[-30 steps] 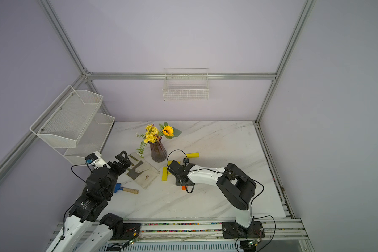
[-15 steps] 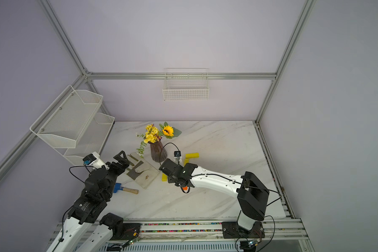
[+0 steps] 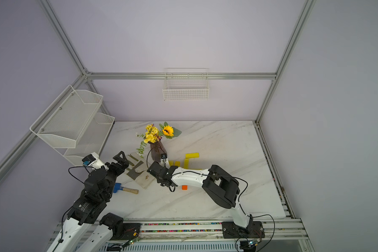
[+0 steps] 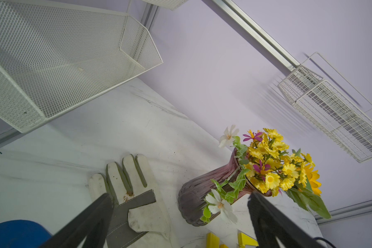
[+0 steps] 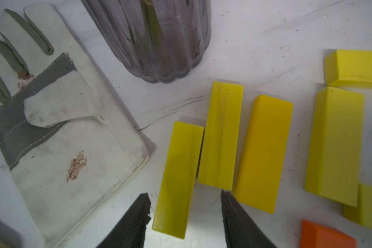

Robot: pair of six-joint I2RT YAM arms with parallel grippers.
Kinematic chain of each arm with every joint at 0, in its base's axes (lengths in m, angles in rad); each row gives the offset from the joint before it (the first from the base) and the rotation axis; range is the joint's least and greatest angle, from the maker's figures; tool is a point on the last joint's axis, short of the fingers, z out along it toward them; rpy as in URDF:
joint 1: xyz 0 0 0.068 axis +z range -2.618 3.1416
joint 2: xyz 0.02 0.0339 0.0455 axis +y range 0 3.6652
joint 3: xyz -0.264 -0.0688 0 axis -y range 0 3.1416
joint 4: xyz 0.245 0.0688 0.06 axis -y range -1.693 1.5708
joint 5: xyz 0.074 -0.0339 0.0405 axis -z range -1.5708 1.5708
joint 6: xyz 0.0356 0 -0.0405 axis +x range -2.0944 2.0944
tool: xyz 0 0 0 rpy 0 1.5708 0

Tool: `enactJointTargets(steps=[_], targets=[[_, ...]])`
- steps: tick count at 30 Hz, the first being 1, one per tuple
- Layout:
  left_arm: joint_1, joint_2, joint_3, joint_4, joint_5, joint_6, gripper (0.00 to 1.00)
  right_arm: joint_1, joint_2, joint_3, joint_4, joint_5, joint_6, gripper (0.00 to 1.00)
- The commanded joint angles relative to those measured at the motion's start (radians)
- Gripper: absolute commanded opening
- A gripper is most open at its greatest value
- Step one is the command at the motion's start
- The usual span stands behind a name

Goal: Assemble the number 8 with building blocks
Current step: Pick up the building block from the center of the board.

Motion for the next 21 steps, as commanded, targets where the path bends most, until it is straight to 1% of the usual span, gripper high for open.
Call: enactJointTargets(steps=[1,11,17,21], targets=[[-0.004,-0.009,0.014,0.011,-0.014,0.022,1.00,-0.020,0.019,0.047,0.049,-0.032,-0.001,0.56],[-0.003,-0.018,0.007,0.009,-0.011,0.023,1.00,-0.032,0.043,0.041,0.016,-0.119,0.064,0.51],[-0.003,-0.028,0.002,0.005,-0.012,0.022,1.00,-0.032,-0.008,-0.056,0.029,-0.157,0.123,0.50],[-0.004,-0.026,0.000,0.005,-0.012,0.020,1.00,-0.030,-0.014,-0.080,0.041,-0.183,0.135,0.51]])
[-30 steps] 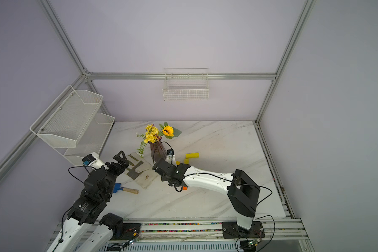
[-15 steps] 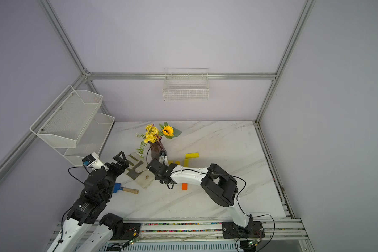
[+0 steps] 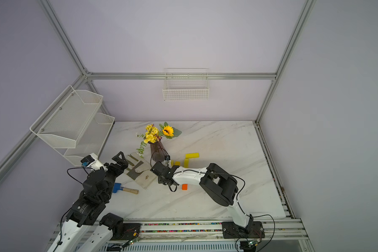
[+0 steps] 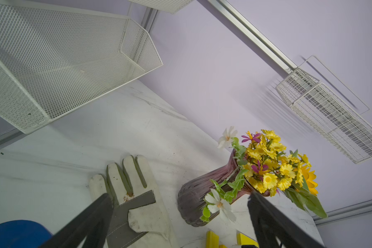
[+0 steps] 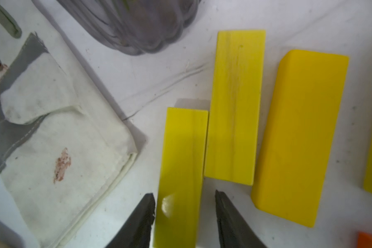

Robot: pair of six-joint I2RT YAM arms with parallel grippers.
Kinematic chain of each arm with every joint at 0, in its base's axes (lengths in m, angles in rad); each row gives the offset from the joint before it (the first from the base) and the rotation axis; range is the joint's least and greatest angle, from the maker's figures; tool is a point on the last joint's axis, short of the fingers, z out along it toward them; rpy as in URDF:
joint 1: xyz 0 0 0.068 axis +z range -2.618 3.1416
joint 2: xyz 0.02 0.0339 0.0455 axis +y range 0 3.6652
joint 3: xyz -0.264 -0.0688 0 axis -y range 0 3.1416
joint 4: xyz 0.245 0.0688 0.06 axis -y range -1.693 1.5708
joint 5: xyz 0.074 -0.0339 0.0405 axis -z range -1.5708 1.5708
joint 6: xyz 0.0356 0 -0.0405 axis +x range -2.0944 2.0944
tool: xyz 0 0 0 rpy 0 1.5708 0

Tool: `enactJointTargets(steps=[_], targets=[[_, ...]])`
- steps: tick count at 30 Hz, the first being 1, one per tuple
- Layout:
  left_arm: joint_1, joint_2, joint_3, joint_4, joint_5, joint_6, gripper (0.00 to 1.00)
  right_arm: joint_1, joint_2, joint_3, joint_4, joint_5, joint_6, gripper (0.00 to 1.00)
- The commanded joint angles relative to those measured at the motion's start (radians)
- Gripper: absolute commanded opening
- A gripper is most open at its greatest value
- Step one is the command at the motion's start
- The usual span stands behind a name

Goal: Assemble the number 8 with building blocks
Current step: Pick up the building block from the center of the board.

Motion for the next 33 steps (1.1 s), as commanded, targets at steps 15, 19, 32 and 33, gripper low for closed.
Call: enactJointTargets(steps=[15,19,32,33], targets=[[-0.004,-0.012,-0.010,0.011,-0.018,0.019,1.00,0.003,0.120,0.157,-0.160,-0.058,0.018,0.35],[-0.004,-0.017,-0.013,0.013,-0.018,0.018,1.00,0.003,0.139,0.169,-0.207,-0.056,0.019,0.24],[-0.004,0.006,0.001,0.006,-0.005,0.013,1.00,0.040,-0.166,-0.038,-0.124,0.046,-0.109,0.00],[-0.004,0.017,0.009,-0.001,-0.004,0.007,1.00,0.043,-0.202,-0.053,-0.136,0.055,-0.116,0.00]])
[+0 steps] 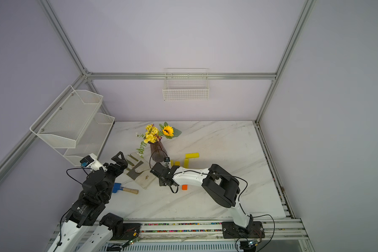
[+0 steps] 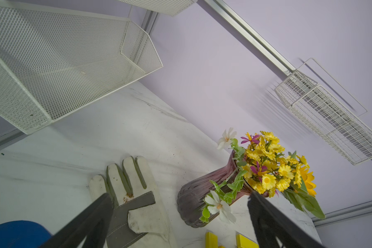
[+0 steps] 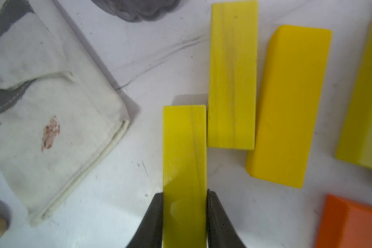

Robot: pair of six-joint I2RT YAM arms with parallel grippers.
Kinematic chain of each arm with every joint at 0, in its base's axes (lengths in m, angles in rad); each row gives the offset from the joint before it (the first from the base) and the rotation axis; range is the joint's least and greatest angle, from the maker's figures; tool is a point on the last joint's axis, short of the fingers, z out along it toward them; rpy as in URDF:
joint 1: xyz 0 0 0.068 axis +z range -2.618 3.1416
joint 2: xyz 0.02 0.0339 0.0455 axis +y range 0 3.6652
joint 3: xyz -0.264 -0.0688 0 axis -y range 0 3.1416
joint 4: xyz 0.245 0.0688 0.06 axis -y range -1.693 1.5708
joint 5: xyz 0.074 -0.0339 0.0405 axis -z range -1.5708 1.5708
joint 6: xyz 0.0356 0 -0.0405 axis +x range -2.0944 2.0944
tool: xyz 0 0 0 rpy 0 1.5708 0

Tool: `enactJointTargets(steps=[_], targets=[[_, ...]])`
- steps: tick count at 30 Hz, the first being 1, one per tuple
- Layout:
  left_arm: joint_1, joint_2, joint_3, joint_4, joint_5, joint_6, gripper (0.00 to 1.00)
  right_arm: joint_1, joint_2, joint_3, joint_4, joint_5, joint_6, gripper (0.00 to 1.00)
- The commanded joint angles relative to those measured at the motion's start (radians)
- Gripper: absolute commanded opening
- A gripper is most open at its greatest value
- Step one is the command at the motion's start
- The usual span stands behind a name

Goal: Assemble the number 8 with building blocks
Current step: Pick up the building block from the center of the board, then assemble the building block at the center of the board.

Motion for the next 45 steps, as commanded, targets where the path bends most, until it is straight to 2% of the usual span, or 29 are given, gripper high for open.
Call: enactJointTargets(steps=[1,4,7,11,14,21,27,36,45], targets=[[-0.003,0.030,0.017,-0.010,0.001,0.001,1.00,0.014,-0.153,-0.037,-0.027,0.059,-0.060,0.00],[-0.003,0.081,0.054,-0.060,0.021,-0.027,1.00,0.014,-0.258,-0.090,-0.046,0.083,-0.056,0.00],[-0.003,0.150,0.088,-0.109,0.105,-0.068,1.00,-0.003,-0.354,-0.140,-0.074,0.140,-0.048,0.00],[-0.015,0.259,0.091,-0.127,0.227,-0.120,1.00,-0.126,-0.449,-0.229,-0.082,0.149,-0.085,0.00],[-0.058,0.306,0.088,-0.130,0.200,-0.124,1.00,-0.229,-0.473,-0.285,-0.056,0.149,-0.163,0.00],[-0.089,0.336,0.095,-0.128,0.166,-0.105,1.00,-0.426,-0.395,-0.352,0.075,0.090,-0.342,0.00],[-0.089,0.313,0.080,-0.116,0.155,-0.096,1.00,-0.532,-0.331,-0.370,0.173,-0.020,-0.430,0.00],[-0.091,0.302,0.070,-0.104,0.161,-0.097,1.00,-0.602,-0.260,-0.370,0.238,-0.106,-0.517,0.00],[-0.091,0.296,0.066,-0.095,0.160,-0.097,1.00,-0.613,-0.201,-0.342,0.247,-0.159,-0.490,0.01]])
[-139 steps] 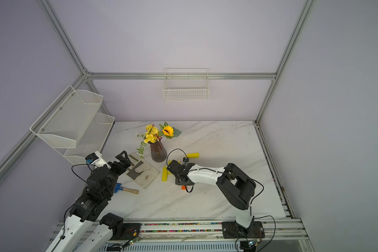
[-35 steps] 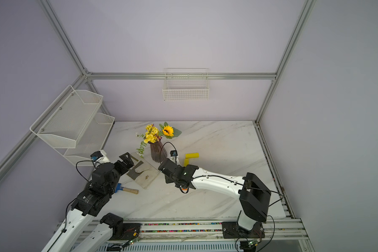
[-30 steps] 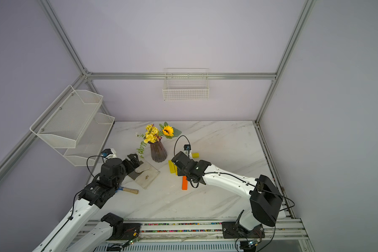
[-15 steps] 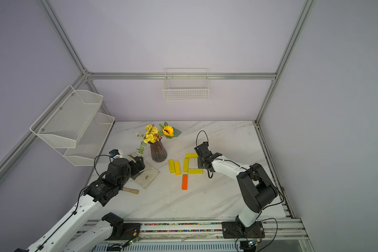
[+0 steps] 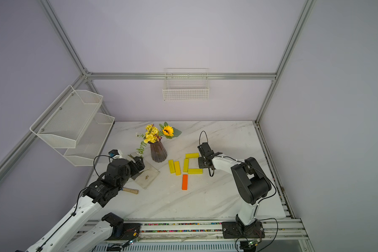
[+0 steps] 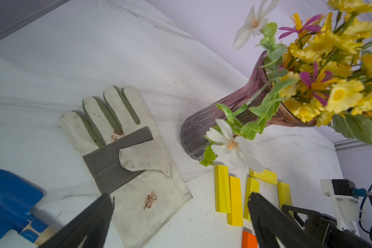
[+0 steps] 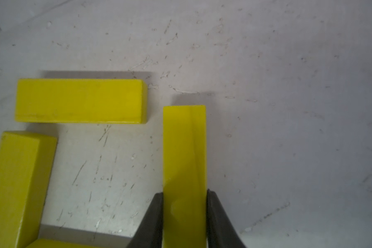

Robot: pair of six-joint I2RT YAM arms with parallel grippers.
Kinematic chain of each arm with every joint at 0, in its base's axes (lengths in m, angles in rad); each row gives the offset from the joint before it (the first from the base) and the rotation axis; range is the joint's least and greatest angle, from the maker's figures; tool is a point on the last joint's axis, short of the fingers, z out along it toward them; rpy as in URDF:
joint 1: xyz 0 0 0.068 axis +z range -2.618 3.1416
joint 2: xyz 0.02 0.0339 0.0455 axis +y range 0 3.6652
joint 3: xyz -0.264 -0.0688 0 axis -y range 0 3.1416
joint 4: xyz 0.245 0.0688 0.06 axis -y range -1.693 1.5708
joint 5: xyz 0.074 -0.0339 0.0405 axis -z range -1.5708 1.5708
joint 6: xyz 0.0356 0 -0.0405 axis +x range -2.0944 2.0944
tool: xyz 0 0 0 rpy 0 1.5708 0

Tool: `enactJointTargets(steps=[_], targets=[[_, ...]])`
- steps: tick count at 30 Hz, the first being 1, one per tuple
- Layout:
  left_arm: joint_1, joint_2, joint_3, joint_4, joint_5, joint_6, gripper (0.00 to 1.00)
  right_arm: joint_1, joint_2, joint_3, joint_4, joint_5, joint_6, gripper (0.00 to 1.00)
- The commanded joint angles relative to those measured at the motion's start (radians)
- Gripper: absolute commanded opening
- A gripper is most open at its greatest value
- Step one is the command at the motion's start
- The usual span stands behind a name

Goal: Assemble the number 8 with building blocks
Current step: Assemble the building block at the center of the board.

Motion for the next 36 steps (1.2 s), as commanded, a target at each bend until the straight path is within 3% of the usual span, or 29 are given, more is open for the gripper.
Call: enactJointTargets(steps=[1,20,36], targets=[[-0.006,-0.015,0.001,0.035,-0.013,0.009,1.00,-0.008,0.014,0.023,0.032,-0.038,0.013,0.01],[-0.007,-0.011,-0.008,0.049,-0.011,0.003,1.00,-0.016,0.026,0.033,-0.001,-0.095,0.133,0.04],[-0.012,-0.006,-0.009,0.058,-0.016,0.000,1.00,-0.017,0.039,0.034,-0.010,-0.121,0.131,0.08]])
